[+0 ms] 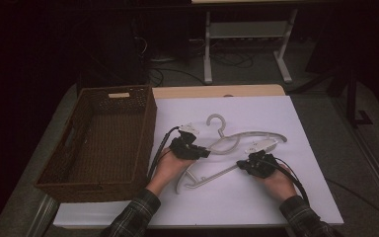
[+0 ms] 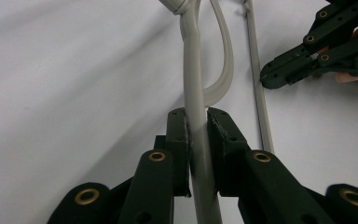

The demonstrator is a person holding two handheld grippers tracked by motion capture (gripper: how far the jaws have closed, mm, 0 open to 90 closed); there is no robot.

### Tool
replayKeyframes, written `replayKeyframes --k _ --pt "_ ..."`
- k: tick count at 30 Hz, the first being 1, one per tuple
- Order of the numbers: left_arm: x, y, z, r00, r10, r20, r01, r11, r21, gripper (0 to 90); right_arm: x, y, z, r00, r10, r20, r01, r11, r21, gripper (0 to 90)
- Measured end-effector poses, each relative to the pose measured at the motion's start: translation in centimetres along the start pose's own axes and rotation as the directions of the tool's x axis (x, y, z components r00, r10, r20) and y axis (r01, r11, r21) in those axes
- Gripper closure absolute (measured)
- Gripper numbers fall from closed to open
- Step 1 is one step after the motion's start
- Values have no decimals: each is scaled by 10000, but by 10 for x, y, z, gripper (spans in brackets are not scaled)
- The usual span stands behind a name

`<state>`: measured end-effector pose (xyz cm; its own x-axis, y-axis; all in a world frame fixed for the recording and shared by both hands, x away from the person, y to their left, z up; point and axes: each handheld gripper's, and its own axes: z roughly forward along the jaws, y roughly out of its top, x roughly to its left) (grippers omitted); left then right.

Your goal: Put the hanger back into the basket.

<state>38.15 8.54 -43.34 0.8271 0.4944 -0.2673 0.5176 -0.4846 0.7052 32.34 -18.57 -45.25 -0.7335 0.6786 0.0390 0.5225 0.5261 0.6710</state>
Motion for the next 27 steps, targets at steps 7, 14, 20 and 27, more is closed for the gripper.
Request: replayKeyframes --k 7,14,20,27 --pt "-1 1 -1 10000 19 -18 -19 10000 -72 797 0 0 0 10000 62 -54 -62 10000 14 898" --pt "-7 4 -6 9998 188 -82 -191 9994 -300 809 0 1 -4 10000 -90 -1 90 9999 -47 885" --pt "-14 6 -10 9993 371 -50 -372 9987 -350 812 0 3 -22 9999 -51 -109 44 9980 -625 776" --pt "-20 10 -21 9987 497 -147 -508 9947 -896 813 1 -2 -46 9995 204 -231 -232 9916 -1269 465"
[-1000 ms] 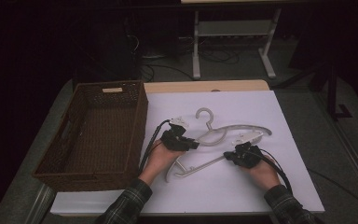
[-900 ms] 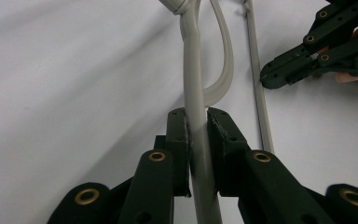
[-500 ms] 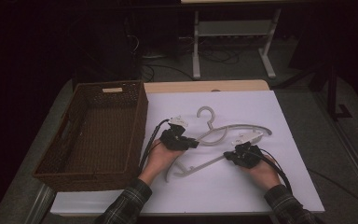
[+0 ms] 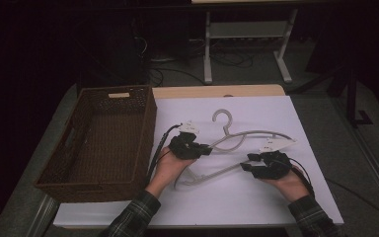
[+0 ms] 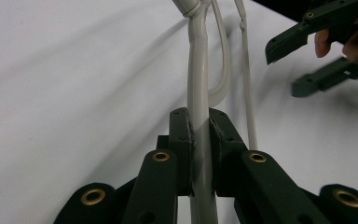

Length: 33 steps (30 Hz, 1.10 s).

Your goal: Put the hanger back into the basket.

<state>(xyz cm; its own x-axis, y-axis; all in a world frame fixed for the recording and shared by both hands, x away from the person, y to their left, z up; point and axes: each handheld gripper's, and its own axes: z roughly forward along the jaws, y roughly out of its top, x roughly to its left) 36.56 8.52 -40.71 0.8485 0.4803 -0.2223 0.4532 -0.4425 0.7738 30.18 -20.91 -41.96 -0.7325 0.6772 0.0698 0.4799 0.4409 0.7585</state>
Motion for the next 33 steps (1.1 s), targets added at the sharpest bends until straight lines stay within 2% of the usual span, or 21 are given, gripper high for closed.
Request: replayKeyframes --k 4,5,6,9,12,16,18,24,27,30,33 --pt "0 2 -4 9999 -62 -114 61 9999 -83 813 3 -3 -13 9997 213 131 -208 9992 -348 305" --pt "0 2 -4 9999 -62 -114 61 9999 -83 813 3 -3 -13 9997 213 131 -208 9992 -348 305" --pt "0 3 -7 9997 -155 -208 153 9998 -124 813 6 -6 -19 9991 221 369 -200 9982 -564 223" --pt "0 5 -11 9988 -264 -406 258 9995 -170 813 11 -12 -26 9990 109 443 -76 9973 -729 194" --pt "0 7 -16 9972 -473 -584 457 9985 -288 813 15 -21 -35 9990 110 436 -76 9970 -764 185" --pt "0 11 -21 9962 -514 -698 490 9982 -354 813 19 -31 -43 9992 180 362 -151 9968 -786 184" --pt "-2 16 -27 9946 -524 -896 495 9982 -343 813 19 -34 -46 9991 184 371 -153 9965 -826 183" --pt "-4 30 -40 9904 -493 -1292 466 9986 -233 813 16 -42 -51 9986 284 456 -249 9968 -762 165" --pt "-4 35 -45 9896 -503 -1350 474 9986 -243 813 15 -43 -51 9983 306 493 -267 9965 -788 162" --pt "-4 44 -58 9866 -590 -1519 559 9981 -250 813 12 -44 -52 9976 456 518 -411 9955 -854 155" --pt "-3 48 -63 9865 -646 -1503 614 9978 -256 813 11 -45 -51 9972 542 516 -496 9951 -855 155"
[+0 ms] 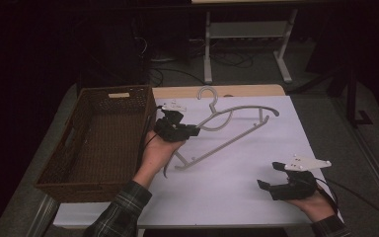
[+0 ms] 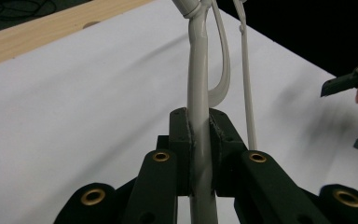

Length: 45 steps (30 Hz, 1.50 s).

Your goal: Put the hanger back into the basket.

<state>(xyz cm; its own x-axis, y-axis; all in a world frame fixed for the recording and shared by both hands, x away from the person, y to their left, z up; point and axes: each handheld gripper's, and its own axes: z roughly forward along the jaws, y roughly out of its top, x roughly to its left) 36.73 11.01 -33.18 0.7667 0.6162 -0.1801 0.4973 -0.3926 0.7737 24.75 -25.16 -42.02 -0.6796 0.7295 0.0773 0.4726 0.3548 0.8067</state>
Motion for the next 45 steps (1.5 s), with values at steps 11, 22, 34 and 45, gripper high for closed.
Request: replayKeyframes --k 11,22,34,45 --pt "9 13 -32 9989 -114 -463 112 9999 -57 813 -2 0 1 9999 94 140 -93 9999 -83 156" --pt "25 6 -57 9956 -451 -824 430 9987 -269 815 -2 0 1 9997 116 210 -115 9999 -65 157" --pt "36 5 -94 9890 -544 -1375 486 9978 -456 815 -2 0 0 9997 129 220 -127 9999 -99 159" --pt "56 -3 -140 9740 -888 -2082 728 9938 -835 816 -3 0 1 9995 165 277 -162 9998 -95 159"
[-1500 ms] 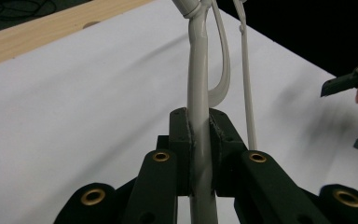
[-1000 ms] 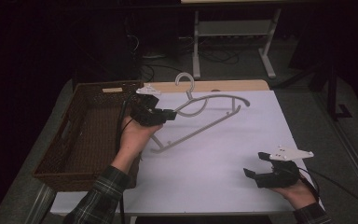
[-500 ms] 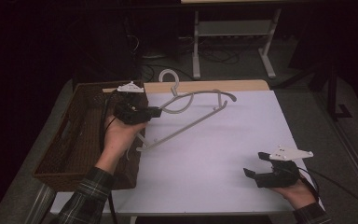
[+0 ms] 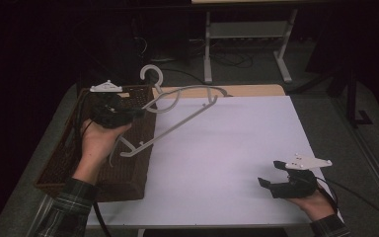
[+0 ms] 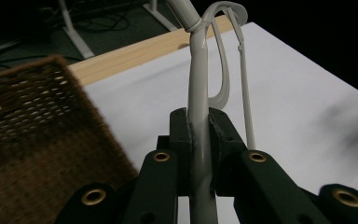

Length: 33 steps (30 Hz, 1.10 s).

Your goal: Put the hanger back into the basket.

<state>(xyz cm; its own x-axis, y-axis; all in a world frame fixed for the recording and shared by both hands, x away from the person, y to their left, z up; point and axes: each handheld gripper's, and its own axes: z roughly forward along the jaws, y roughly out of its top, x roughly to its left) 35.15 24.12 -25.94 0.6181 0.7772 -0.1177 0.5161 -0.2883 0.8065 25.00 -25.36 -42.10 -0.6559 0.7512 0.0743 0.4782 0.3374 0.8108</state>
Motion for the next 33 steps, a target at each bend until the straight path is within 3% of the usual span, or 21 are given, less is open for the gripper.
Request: replayKeyframes --k 7,13,19,24,25,26,29,30,31,32,33 --pt "20 -7 -26 9984 -291 -490 280 9994 -216 817 -1 0 0 10000 51 39 -51 10000 -11 159" --pt "38 -14 -51 9925 -655 -1027 607 9969 -496 818 -2 0 0 9999 72 93 -72 10000 -34 159" --pt "58 -25 -71 9820 -1027 -1584 936 9936 -639 817 -3 0 -1 9999 115 126 -115 9999 -28 160" --pt "76 -40 -88 9684 -1371 -2084 1236 9894 -766 817 -4 -1 0 9998 146 149 -146 9999 -16 160" --pt "76 -40 -88 9684 -1371 -2084 1236 9894 -766 817 -4 -1 0 9998 146 149 -146 9999 -16 160" --pt "83 -46 -93 9622 -1507 -2268 1368 9877 -759 817 -4 0 0 9998 156 152 -156 9999 -17 160" --pt "90 -52 -97 9570 -1646 -2387 1504 9856 -770 817 -4 0 0 9998 155 156 -155 9999 -20 160" --pt "95 -57 -101 9494 -1739 -2616 1595 9843 -755 817 -4 -1 0 9997 175 152 -175 9998 -6 160" --pt "95 -57 -101 9494 -1739 -2616 1595 9843 -755 817 -4 -1 0 9997 175 152 -175 9998 -6 160" --pt "100 -62 -105 9424 -1793 -2823 1644 9835 -759 817 -4 -1 0 9997 160 160 -160 9999 12 160" --pt "100 -62 -105 9424 -1793 -2823 1644 9835 -759 817 -4 -1 0 9997 160 160 -160 9999 12 160"
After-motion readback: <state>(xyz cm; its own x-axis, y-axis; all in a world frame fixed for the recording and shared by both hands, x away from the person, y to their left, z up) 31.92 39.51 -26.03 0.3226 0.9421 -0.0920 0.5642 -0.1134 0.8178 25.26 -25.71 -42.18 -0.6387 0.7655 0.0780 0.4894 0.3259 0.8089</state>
